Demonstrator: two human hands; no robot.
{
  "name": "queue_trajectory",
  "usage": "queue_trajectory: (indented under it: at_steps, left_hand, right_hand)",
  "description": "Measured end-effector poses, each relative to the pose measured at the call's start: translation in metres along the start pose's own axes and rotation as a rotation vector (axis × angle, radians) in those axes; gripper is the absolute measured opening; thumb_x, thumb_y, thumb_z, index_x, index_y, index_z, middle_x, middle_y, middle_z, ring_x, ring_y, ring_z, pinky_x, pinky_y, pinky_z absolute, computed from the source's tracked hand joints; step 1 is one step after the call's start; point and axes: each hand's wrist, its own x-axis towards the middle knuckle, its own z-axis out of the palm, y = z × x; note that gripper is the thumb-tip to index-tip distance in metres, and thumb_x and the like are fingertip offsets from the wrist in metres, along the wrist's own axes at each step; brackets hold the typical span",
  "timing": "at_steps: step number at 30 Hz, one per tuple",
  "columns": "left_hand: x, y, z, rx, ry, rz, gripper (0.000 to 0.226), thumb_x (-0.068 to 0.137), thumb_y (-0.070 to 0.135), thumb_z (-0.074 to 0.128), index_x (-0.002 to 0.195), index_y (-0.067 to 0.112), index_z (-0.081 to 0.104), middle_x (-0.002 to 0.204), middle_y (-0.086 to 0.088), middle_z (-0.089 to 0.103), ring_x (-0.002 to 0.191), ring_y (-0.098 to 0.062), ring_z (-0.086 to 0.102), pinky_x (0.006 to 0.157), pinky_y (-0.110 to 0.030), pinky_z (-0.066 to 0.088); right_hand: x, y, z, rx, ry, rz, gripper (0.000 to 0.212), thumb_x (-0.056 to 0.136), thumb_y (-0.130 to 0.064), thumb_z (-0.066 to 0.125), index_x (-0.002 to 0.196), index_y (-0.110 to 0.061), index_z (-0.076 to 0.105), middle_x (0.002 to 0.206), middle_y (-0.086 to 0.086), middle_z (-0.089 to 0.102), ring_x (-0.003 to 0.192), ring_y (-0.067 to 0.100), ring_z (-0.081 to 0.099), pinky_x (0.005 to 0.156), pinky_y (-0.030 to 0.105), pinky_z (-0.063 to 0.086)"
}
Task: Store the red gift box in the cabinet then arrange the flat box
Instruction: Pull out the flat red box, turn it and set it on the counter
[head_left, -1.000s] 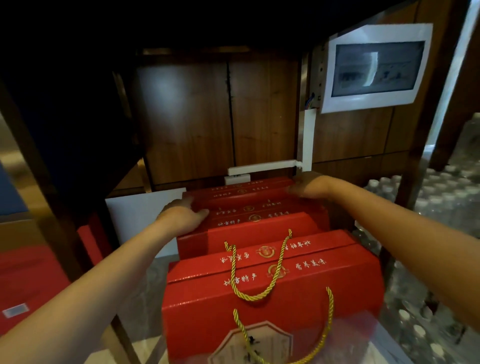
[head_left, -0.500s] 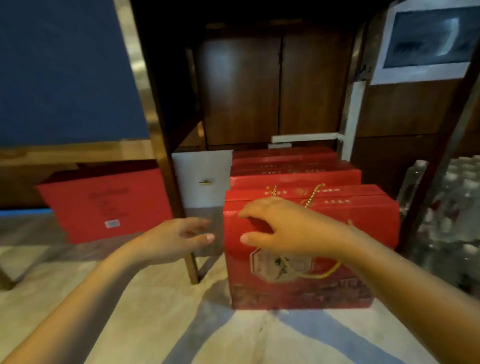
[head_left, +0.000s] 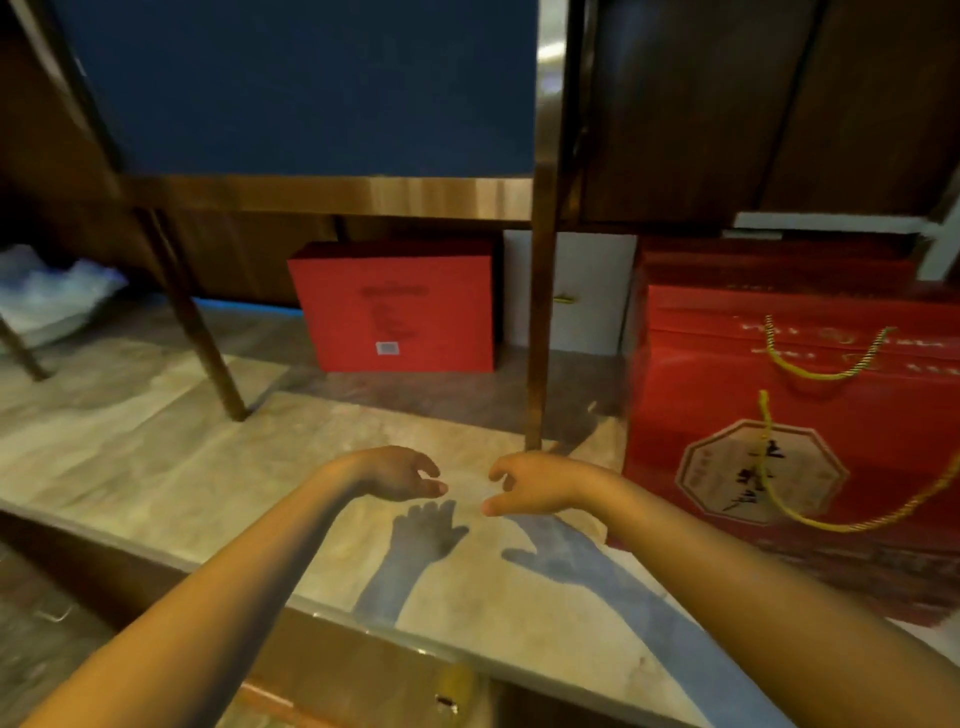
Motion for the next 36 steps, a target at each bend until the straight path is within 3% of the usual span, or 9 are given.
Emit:
queue_trajectory:
  at_steps: [6,11,16,19,21,24,27,32,36]
  left_hand:
    - [0.048,-0.071,-0.008,-0.042,-0.022,-0.068,0.061,0.092,0.050,0.043,0.144,0.017,0.039,0.153,-0.004,0.037,0.135,-0.026,0.041,0.108,-0.038,0.038]
    - [0.093,-0.125,-0.024,-0.016,0.067,-0.050,0.062,0.093,0.049,0.041,0.144,0.014,0.038,0.154,-0.007,0.036,0.140,-0.025,0.035,0.110,-0.033,0.029]
    - [0.138,-0.176,-0.060,-0.242,0.331,-0.022,0.050,0.093,0.031,0.051,0.138,0.011,0.045,0.143,-0.012,0.049,0.130,-0.027,0.047,0.101,-0.032,0.038]
    - [0.159,-0.197,-0.086,-0.236,0.434,-0.002,0.044,0.094,0.026,0.048,0.133,0.006,0.051,0.137,-0.018,0.055,0.125,-0.032,0.051,0.099,-0.036,0.040]
    - [0.176,-0.209,-0.103,-0.218,0.484,0.038,0.042,0.095,0.026,0.046,0.130,0.004,0.055,0.135,-0.021,0.056,0.124,-0.035,0.051,0.102,-0.039,0.040]
    - [0.204,-0.225,-0.124,-0.393,0.621,-0.036,0.057,0.090,0.027,0.056,0.138,0.001,0.042,0.138,-0.025,0.049,0.125,-0.038,0.048,0.103,-0.045,0.037]
    - [0.225,-0.234,-0.140,-0.657,0.747,-0.089,0.077,0.083,0.022,0.067,0.140,-0.007,0.024,0.138,-0.030,0.044,0.125,-0.043,0.047,0.100,-0.050,0.039]
    - [0.253,-0.241,-0.156,-0.991,0.744,0.131,0.080,0.072,0.029,0.073,0.138,0.001,0.036,0.137,-0.020,0.052,0.124,-0.035,0.052,0.101,-0.051,0.043]
    - [0.262,-0.244,-0.154,-1.020,0.765,0.114,0.082,0.069,0.041,0.074,0.138,0.012,0.041,0.135,-0.012,0.058,0.120,-0.030,0.057,0.099,-0.047,0.046]
  right_hand:
    - [0.087,-0.016,0.011,0.180,-0.018,0.144,0.058,0.096,-0.033,0.047,0.142,-0.001,0.035,0.151,0.017,0.033,0.136,0.033,0.036,0.110,0.040,0.031]
    - [0.156,-0.011,0.009,0.392,0.135,0.262,0.062,0.095,-0.030,0.051,0.145,-0.003,0.029,0.152,0.017,0.033,0.135,0.035,0.038,0.108,0.041,0.035]
    - [0.210,0.014,-0.005,0.616,0.377,0.332,0.059,0.090,-0.032,0.059,0.139,-0.004,0.043,0.142,0.017,0.048,0.129,0.035,0.047,0.105,0.042,0.040]
    - [0.237,0.022,-0.028,0.613,0.475,0.410,0.069,0.089,-0.036,0.059,0.145,-0.005,0.033,0.150,0.018,0.038,0.135,0.034,0.039,0.110,0.038,0.032]
    - [0.251,0.028,-0.045,0.647,0.530,0.419,0.067,0.087,-0.037,0.061,0.143,-0.008,0.037,0.145,0.016,0.045,0.129,0.034,0.047,0.104,0.037,0.039]
    - [0.263,0.036,-0.065,0.637,0.591,0.329,0.064,0.086,-0.039,0.062,0.142,-0.018,0.040,0.142,0.012,0.050,0.126,0.031,0.051,0.100,0.032,0.040]
    - [0.279,0.045,-0.078,0.617,0.672,0.354,0.082,0.083,-0.043,0.064,0.148,-0.012,0.025,0.150,0.013,0.039,0.136,0.031,0.040,0.108,0.034,0.034]
    - [0.311,0.058,-0.090,0.688,0.704,0.432,0.098,0.076,-0.057,0.064,0.149,-0.012,0.016,0.154,0.011,0.033,0.138,0.030,0.037,0.110,0.038,0.032]
    - [0.327,0.066,-0.085,0.752,0.812,0.499,0.101,0.069,-0.061,0.067,0.145,-0.010,0.023,0.146,0.015,0.044,0.129,0.034,0.047,0.107,0.044,0.039]
